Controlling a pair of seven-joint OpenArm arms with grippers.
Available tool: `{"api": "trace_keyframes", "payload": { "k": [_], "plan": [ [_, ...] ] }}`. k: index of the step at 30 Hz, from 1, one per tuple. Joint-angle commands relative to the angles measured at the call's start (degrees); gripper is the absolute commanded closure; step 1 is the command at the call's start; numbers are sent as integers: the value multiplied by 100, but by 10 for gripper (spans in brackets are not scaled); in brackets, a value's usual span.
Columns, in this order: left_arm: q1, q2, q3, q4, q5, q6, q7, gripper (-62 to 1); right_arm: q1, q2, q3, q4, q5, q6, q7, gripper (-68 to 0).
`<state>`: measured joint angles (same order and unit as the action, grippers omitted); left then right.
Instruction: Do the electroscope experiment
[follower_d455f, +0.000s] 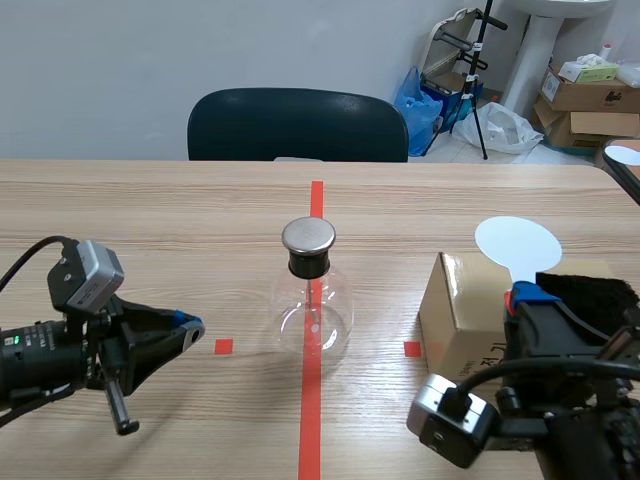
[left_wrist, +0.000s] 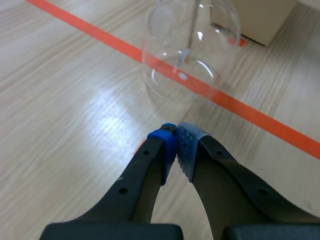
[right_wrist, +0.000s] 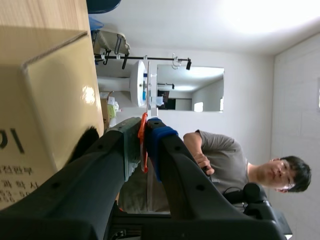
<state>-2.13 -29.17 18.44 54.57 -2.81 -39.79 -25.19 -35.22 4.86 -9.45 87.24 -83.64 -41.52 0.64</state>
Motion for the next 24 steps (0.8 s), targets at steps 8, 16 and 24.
{"api": "trace_keyframes", "payload": {
  "k": [8,16,24],
  "plan": [
    [-472,304,289,-212,-24,-9,-251,-30,466,407,-890,111,-6,-334,-1143,-10],
    [-455,601,422,-212,544,-9,-525,-29,844,791,-1585,111,-6,-37,-1808,-10],
    [-457,723,422,-212,546,-9,-358,-29,1150,1130,-2168,109,-6,219,-2041,-10]
  ]
}}
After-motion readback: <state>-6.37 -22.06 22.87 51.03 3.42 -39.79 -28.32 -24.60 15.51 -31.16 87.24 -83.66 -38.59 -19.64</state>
